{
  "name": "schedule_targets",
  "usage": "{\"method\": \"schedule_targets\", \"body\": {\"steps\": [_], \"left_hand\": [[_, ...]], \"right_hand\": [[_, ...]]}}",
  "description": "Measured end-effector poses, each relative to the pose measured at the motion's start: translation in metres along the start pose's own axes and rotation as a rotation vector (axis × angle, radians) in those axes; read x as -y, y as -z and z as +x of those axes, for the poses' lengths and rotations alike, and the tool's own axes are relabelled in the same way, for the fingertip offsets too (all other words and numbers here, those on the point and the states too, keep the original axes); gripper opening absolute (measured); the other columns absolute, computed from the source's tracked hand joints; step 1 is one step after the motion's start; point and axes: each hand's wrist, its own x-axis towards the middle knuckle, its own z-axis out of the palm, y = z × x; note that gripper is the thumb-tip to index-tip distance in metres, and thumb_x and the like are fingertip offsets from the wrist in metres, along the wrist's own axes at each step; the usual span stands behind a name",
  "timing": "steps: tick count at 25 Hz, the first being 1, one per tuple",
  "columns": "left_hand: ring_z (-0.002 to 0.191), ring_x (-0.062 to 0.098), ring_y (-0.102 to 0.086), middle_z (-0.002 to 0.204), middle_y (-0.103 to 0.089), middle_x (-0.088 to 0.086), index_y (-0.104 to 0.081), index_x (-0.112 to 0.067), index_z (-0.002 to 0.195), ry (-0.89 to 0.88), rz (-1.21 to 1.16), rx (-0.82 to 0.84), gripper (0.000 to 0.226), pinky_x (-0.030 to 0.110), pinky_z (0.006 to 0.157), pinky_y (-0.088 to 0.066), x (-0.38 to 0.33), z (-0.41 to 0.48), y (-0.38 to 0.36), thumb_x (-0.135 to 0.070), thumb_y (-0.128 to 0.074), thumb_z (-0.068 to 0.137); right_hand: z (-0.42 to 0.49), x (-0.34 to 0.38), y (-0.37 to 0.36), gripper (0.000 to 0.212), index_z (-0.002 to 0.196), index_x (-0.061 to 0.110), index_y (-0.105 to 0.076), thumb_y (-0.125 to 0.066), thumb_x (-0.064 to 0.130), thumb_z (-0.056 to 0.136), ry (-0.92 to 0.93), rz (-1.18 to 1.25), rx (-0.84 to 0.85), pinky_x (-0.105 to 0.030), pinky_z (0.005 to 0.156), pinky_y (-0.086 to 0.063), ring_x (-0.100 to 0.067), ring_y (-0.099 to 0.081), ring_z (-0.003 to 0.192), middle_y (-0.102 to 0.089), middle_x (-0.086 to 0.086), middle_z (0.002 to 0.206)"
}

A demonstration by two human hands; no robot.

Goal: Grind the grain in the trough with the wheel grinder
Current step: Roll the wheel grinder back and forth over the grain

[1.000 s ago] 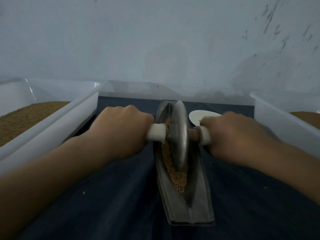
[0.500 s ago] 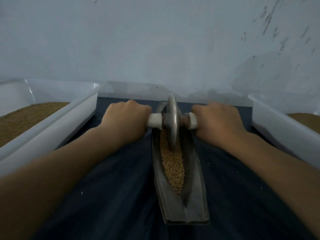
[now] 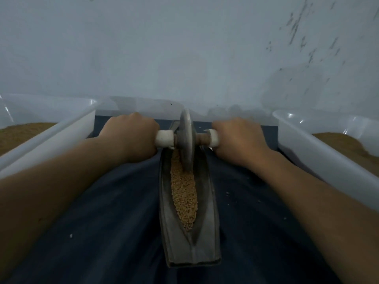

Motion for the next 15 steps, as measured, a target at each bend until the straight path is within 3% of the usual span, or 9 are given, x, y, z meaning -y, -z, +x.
{"method": "schedule_targets", "body": {"steps": [2,4,6,7,8,10,12,13,15], "left_hand": [[0.063,0.017,-0.052,0.07,-0.048,-0.011,-0.054,-0.035,0.085,-0.075,0.061,-0.075,0.016,0.03,0.056,-0.043,0.006,-0.023,0.002,-0.05,-0.057,0.078],[0.048,0.01,-0.035,0.059,-0.033,-0.015,-0.039,-0.041,0.074,-0.173,0.078,-0.194,0.018,0.023,0.045,-0.028,0.007,-0.051,0.0,-0.055,-0.05,0.07],[0.044,0.002,-0.021,0.055,-0.027,-0.017,-0.034,-0.042,0.07,-0.162,0.045,-0.243,0.019,0.02,0.044,-0.017,0.007,-0.063,-0.003,-0.056,-0.046,0.067],[0.046,0.002,-0.023,0.057,-0.03,-0.017,-0.036,-0.041,0.07,-0.119,0.031,-0.214,0.018,0.021,0.045,-0.019,0.005,-0.062,-0.006,-0.055,-0.048,0.07],[0.049,0.006,-0.032,0.06,-0.036,-0.015,-0.04,-0.041,0.072,-0.059,0.005,-0.153,0.016,0.024,0.047,-0.025,0.002,-0.057,-0.009,-0.053,-0.051,0.074],[0.064,0.017,-0.051,0.071,-0.045,-0.011,-0.047,-0.039,0.079,0.042,-0.013,-0.098,0.014,0.03,0.057,-0.036,-0.003,-0.039,-0.014,-0.048,-0.057,0.082],[0.069,0.023,-0.051,0.074,-0.045,-0.005,-0.05,-0.033,0.084,0.104,0.014,-0.155,0.013,0.033,0.06,-0.037,-0.008,-0.021,-0.013,-0.042,-0.058,0.087],[0.068,0.023,-0.05,0.074,-0.043,-0.004,-0.052,-0.031,0.086,0.117,0.05,-0.182,0.012,0.033,0.06,-0.035,-0.01,-0.018,-0.012,-0.041,-0.058,0.089],[0.065,0.022,-0.046,0.071,-0.038,-0.005,-0.053,-0.028,0.092,0.09,0.086,-0.185,0.014,0.033,0.058,-0.033,-0.012,-0.023,-0.007,-0.042,-0.057,0.089]], "right_hand": [[-0.028,-0.005,0.0,0.023,0.081,0.03,-0.046,-0.067,0.04,0.079,0.023,0.02,-0.023,-0.029,0.052,-0.037,-0.018,-0.05,0.061,-0.055,0.008,0.073],[-0.065,-0.006,0.005,0.031,0.071,0.029,-0.042,-0.071,0.038,0.064,0.107,-0.054,-0.221,-0.019,0.043,-0.015,-0.002,-0.022,0.045,-0.027,0.015,0.055],[-0.08,-0.007,0.011,0.036,0.067,0.03,-0.036,-0.068,0.036,0.05,0.171,-0.103,-0.364,-0.015,0.047,-0.004,-0.001,-0.008,0.044,-0.011,0.016,0.055],[-0.077,-0.006,0.013,0.037,0.066,0.03,-0.036,-0.067,0.035,0.048,0.181,-0.111,-0.363,-0.015,0.048,-0.005,-0.003,-0.007,0.043,-0.01,0.015,0.055],[-0.068,-0.003,0.015,0.036,0.067,0.031,-0.037,-0.069,0.035,0.05,0.174,-0.129,-0.331,-0.016,0.048,-0.007,-0.006,-0.01,0.041,-0.013,0.014,0.054],[-0.039,0.006,0.009,0.031,0.074,0.031,-0.043,-0.073,0.038,0.067,0.106,-0.159,-0.184,-0.022,0.045,-0.022,-0.017,-0.038,0.046,-0.037,0.01,0.058],[-0.01,0.012,0.006,0.024,0.084,0.031,-0.048,-0.07,0.039,0.081,0.021,-0.062,-0.052,-0.03,0.055,-0.04,-0.025,-0.061,0.073,-0.06,0.002,0.079],[-0.004,0.012,0.004,0.021,0.085,0.03,-0.049,-0.069,0.037,0.083,0.004,-0.024,-0.031,-0.031,0.059,-0.042,-0.027,-0.063,0.081,-0.063,0.001,0.085],[-0.014,0.006,0.002,0.017,0.087,0.03,-0.051,-0.066,0.036,0.083,0.005,-0.001,-0.013,-0.032,0.059,-0.04,-0.026,-0.062,0.079,-0.062,0.003,0.083]]}}
